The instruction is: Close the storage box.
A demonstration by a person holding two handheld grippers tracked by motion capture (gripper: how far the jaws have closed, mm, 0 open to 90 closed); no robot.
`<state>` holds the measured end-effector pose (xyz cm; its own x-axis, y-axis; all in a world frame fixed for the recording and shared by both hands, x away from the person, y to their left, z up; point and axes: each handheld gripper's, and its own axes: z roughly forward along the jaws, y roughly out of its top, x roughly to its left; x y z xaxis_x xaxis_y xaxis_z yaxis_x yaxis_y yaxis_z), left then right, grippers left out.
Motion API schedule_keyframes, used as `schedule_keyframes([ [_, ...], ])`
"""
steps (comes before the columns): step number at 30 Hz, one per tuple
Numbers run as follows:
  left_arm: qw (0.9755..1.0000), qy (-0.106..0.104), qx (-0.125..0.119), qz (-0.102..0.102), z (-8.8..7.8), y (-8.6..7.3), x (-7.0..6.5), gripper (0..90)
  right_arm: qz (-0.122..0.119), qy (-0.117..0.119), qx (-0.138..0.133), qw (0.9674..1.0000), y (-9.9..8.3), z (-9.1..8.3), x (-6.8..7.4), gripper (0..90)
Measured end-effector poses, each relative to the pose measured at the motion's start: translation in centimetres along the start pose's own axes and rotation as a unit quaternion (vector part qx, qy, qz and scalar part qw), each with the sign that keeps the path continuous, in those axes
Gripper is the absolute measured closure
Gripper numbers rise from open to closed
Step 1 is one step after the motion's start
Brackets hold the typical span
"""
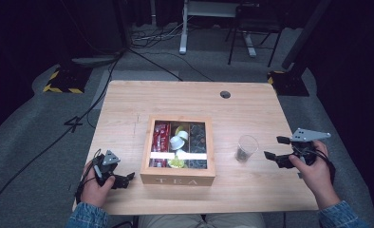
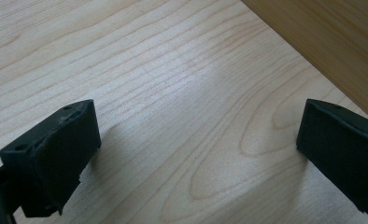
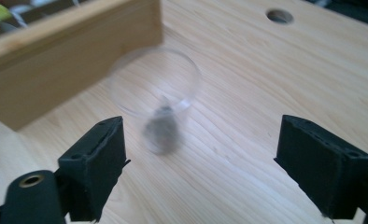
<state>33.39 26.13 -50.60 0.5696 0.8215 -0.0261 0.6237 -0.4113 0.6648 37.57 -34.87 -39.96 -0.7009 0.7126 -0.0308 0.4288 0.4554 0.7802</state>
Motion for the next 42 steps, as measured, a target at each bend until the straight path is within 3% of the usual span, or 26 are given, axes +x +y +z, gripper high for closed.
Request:
schedule_keyframes([
  [8, 1.0, 0.0, 0.0, 0.002, 0.1, 0.1, 0.2, 0.1, 0.045, -0.021, 0.046, 0.9977, -4.1, 1.5, -3.1, 15.7],
  [13, 1.0, 0.001, -0.001, 0.002, 0.1, 0.1, 0.2, 0.1, 0.058, -0.03, 0.063, 0.9959, -5.8, 2.4, -4.1, 15.8],
  [15, 1.0, 0.0, 0.001, 0.002, 0.1, 0.1, 0.2, 0.1, 0.063, -0.037, 0.067, 0.9951, -6.3, 2.7, -4.1, 16.0],
  [17, 1.0, 0.001, 0.001, 0.001, 0.1, 0.1, 0.2, 0.1, 0.052, -0.046, 0.069, 0.9952, -6.7, 2.8, -4.0, 15.7],
  [19, 1.0, 0.001, 0.001, 0.002, 0.1, 0.1, 0.2, 0.1, 0.06, -0.054, 0.053, 0.9953, -7.2, 2.9, -3.9, 15.7],
  [26, 1.0, 0.001, 0.001, 0.001, 0.1, 0.1, 0.2, 0.1, 0.083, -0.047, 0.06, 0.9936, -8.6, 4.0, -4.2, 15.8],
  [29, 1.0, 0.001, 0.001, 0.001, 0.1, 0.1, 0.2, 0.1, 0.08, -0.047, 0.068, 0.9934, -9.0, 4.4, -4.1, 15.4],
  [34, 1.0, 0.002, 0.001, 0.0, 0.1, 0.1, 0.2, 0.0, 0.077, -0.06, 0.057, 0.9936, -9.3, 4.6, -3.8, 14.9],
  [36, 1.0, 0.002, 0.001, -0.001, 0.1, 0.1, 0.2, 0.1, 0.079, -0.068, 0.04, 0.9937, -9.6, 4.9, -3.7, 11.7],
  [42, 1.0, 0.002, 0.001, -0.001, 0.1, 0.2, 0.2, 0.1, 0.08, -0.074, 0.04, 0.9932, -9.6, 4.9, -3.5, 10.7],
])
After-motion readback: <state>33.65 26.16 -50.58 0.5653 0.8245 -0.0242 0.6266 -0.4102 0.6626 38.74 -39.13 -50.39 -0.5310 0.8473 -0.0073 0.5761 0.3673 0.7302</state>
